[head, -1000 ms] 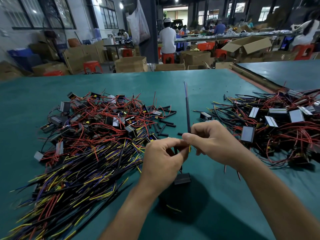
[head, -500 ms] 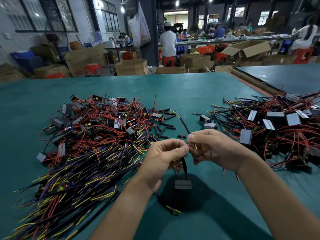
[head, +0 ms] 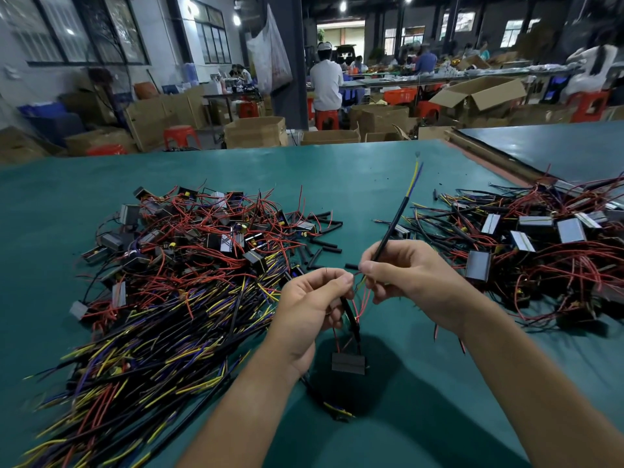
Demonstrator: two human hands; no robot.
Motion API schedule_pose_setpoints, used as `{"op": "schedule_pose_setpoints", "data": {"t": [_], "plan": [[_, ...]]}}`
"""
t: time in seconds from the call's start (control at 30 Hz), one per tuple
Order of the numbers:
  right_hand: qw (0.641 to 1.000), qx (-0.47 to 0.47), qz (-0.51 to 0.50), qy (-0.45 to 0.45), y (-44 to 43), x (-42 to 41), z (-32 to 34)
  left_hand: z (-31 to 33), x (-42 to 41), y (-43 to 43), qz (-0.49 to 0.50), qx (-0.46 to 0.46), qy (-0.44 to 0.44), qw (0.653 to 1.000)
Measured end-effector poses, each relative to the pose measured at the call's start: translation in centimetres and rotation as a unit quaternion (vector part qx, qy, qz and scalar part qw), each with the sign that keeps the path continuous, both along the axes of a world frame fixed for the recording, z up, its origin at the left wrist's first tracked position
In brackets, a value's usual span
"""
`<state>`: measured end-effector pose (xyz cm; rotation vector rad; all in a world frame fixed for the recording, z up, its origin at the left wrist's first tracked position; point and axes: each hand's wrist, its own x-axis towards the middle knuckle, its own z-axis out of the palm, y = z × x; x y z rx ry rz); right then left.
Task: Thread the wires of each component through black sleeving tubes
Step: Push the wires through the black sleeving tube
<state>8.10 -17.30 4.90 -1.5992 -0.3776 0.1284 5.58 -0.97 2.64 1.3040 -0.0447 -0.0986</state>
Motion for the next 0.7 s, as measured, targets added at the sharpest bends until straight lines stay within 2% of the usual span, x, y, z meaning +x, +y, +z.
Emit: {"op": "schedule_pose_setpoints", "data": {"t": [0.13,0.3,0.7], "plan": [[0.999,-0.037,0.019,0.009,-0.25,0.02,-0.05,-0.18,-0.02,-0.05,0.029,-0.003,0.009,1.0],[0.998,-0.054,0.015,-0.003,-0.46,-0.02,0.03,-0.29,-0.03,-0.05,0.041,0.032,-0.021,0.998],[0.995,0.061,0.052,0.056,-0.91,-0.1,0.17,0.05,-0.3,0.05,-0.04,0.028,-0.036,0.998]]}}
